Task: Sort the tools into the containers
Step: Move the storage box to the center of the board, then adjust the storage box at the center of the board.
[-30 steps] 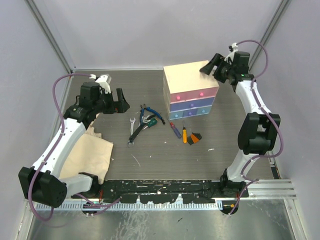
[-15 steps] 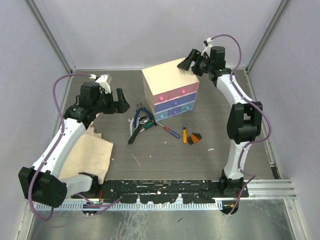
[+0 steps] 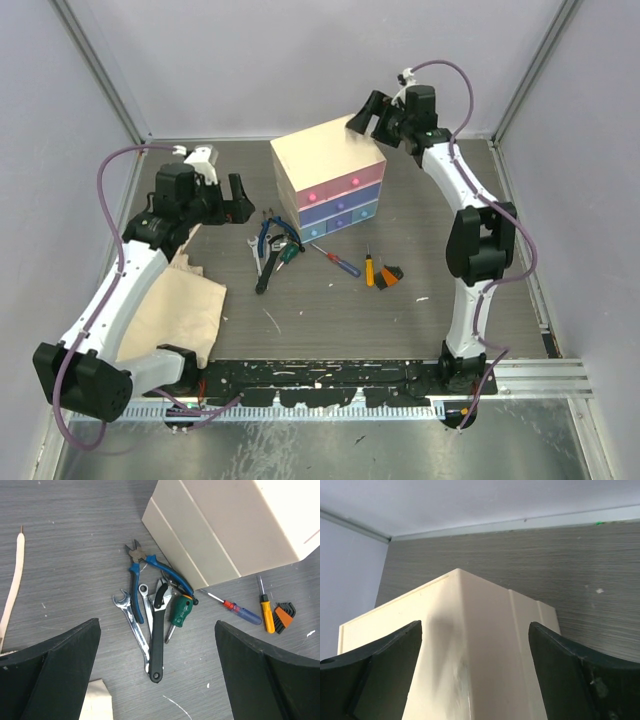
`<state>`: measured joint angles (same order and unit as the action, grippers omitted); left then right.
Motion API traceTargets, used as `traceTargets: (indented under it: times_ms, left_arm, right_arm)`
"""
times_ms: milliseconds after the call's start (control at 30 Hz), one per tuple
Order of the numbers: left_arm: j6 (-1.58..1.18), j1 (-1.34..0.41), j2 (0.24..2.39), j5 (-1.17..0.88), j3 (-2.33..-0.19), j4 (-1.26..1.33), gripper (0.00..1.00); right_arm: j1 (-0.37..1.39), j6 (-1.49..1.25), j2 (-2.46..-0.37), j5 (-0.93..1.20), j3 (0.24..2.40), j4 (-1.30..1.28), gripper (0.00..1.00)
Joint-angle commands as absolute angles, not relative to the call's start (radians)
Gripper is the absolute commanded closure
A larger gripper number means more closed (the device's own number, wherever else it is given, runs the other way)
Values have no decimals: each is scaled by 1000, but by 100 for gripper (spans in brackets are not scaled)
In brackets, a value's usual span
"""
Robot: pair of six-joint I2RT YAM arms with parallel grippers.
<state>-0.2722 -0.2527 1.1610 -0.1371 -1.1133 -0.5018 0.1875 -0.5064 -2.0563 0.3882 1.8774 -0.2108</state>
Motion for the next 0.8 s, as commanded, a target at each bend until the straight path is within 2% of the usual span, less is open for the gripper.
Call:
traceTargets:
  times_ms: [0,133,367,533,767]
  left_arm:
    - [-277,-246,1141,-149,-1189,-401,2]
    - [-302,-246,1189,-176,-1239,-366,2]
    - [-339,-247,1374,-214,-1412,-321,2]
    - [-357,-246,1535,-255,-1558,-300,2]
    - [-342,-246,1756,-353,-1752,-311,1]
  right_arm:
    - [129,-493,-1849,257,1872,-186,8]
    - [88,-483,-1693,180,1753,-179,7]
    - [25,-509,-1386,139,1371,-89,6]
    - [-19,-524,-1212,217,1139,-103,7]
    - [-21,-595,-1088,443,983,-112,9]
